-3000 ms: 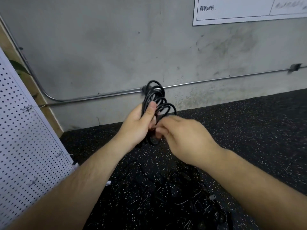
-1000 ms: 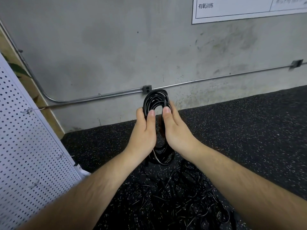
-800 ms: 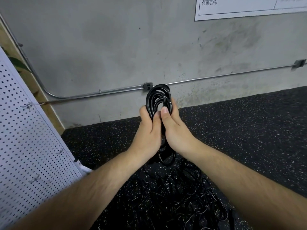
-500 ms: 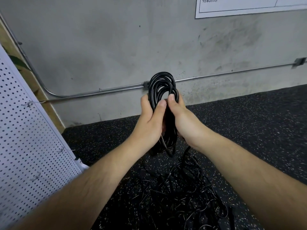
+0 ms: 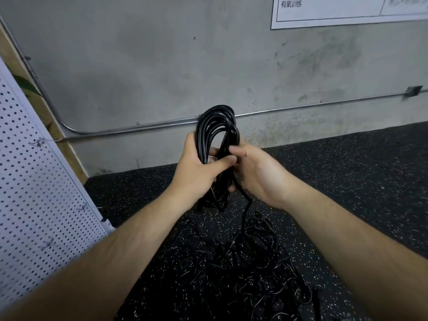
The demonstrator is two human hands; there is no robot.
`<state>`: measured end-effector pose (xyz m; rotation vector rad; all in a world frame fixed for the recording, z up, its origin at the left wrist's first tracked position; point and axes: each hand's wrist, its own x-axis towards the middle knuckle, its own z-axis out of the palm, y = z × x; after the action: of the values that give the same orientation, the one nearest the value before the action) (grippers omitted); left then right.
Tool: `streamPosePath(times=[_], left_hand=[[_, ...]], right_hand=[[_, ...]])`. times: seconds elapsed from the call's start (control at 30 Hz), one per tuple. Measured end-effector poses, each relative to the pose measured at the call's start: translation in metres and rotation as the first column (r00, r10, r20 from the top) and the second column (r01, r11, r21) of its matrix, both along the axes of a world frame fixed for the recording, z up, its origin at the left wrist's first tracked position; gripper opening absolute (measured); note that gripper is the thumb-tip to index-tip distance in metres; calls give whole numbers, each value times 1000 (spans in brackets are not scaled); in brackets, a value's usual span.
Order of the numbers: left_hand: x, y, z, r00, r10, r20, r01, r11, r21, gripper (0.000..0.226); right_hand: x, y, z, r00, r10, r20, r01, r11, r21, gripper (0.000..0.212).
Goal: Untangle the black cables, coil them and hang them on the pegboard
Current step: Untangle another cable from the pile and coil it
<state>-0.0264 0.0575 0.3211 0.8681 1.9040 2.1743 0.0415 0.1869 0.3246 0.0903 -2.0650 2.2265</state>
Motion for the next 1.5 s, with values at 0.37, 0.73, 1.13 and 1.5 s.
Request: streamPosePath(times=[0.37, 0.73, 1.13, 1.5], left_hand=[[-27, -1, 7, 973, 222, 61, -226, 972, 69, 51], [-69, -22, 16, 891, 448, 66, -451, 862, 231, 60], [-69, -15, -6, 906, 353, -232, -372, 927, -44, 58], [-22, -1, 1, 995, -100, -24, 94, 981, -169, 28]], right_hand=[[3, 22, -76, 982, -142, 124, 41, 803, 595, 19], [12, 21, -103, 942, -137, 306, -135, 679, 721, 25], [36, -20, -33, 987, 62, -147, 129, 240, 962, 27], [20, -4, 14, 834, -197, -515, 547, 408, 731, 21]])
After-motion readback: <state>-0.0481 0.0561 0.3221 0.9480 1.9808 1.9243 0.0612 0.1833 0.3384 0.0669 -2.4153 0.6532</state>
